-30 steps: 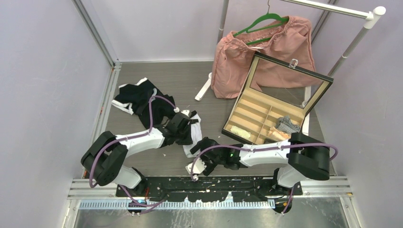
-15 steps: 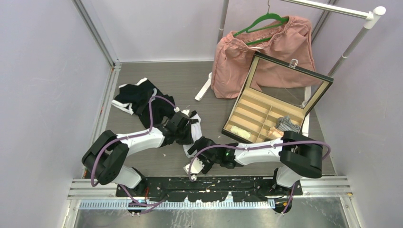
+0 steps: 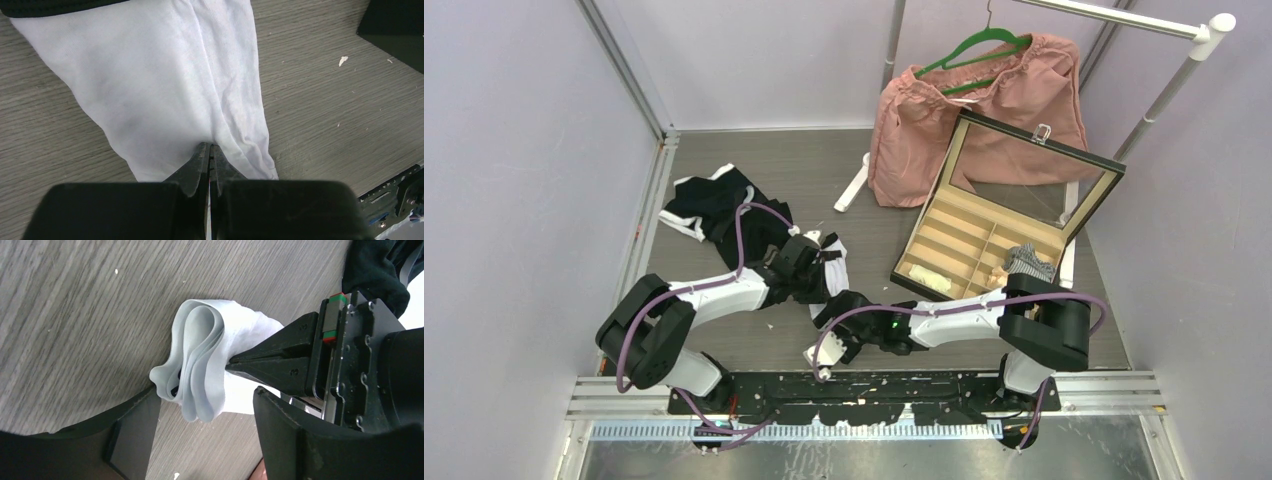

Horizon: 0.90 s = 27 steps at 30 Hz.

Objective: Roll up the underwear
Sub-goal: Roll the underwear to the center of the board.

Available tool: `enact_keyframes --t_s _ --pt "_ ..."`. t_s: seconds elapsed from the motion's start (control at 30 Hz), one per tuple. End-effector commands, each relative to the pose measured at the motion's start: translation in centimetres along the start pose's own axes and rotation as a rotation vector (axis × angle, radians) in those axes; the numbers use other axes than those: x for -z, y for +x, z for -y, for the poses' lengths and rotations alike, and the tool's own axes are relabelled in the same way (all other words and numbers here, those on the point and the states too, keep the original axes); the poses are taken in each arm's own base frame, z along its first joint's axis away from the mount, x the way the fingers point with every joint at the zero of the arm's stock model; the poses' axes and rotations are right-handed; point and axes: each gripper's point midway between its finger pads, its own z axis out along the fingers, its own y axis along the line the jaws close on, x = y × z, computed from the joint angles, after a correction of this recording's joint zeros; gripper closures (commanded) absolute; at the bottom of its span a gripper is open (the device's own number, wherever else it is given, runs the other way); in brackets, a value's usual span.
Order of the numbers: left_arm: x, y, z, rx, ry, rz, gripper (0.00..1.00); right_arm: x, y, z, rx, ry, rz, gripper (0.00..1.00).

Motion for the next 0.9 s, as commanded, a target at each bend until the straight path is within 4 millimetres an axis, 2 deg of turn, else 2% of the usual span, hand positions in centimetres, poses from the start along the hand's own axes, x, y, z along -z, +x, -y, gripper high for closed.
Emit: enact_keyframes --t_s 0.0,0.1,0.37,0.47,0.53,0.7,0.87 --pt "-0.3 1.2 -1.5 0.003 -0.035 -0.032 0.99 -0.9 0.0 -2.9 -0.027 -0.083 0.014 0.29" --pt "-0.3 1.3 -1.7 0.007 -0.037 -0.033 0.99 -0.9 -0.1 -2.9 -0.055 -0.069 0.025 0.36" --pt "-0.3 1.5 -2.0 0.014 -0.038 -0.039 0.99 -1.0 -0.5 -2.1 -0.135 0.000 0.065 0.41" --pt "-0.4 1.6 -2.0 0.016 -0.035 -0.043 0.99 -1.1 -0.6 -1.8 -0.134 0.030 0.073 0.26" --pt "-0.4 1.6 -2.0 0.017 -0.035 -0.043 0.99 -1.0 -0.5 -1.9 -0.134 0.029 0.074 0.21" --pt "-0.4 1.6 -2.1 0.022 -0.036 -0.043 0.99 -0.8 -0.7 -2.5 -0.158 0.004 0.086 0.18" --pt "-0.4 1.6 -2.1 0.028 -0.035 -0.043 0.99 -1.1 -0.8 -2.1 -0.180 0.039 0.096 0.18"
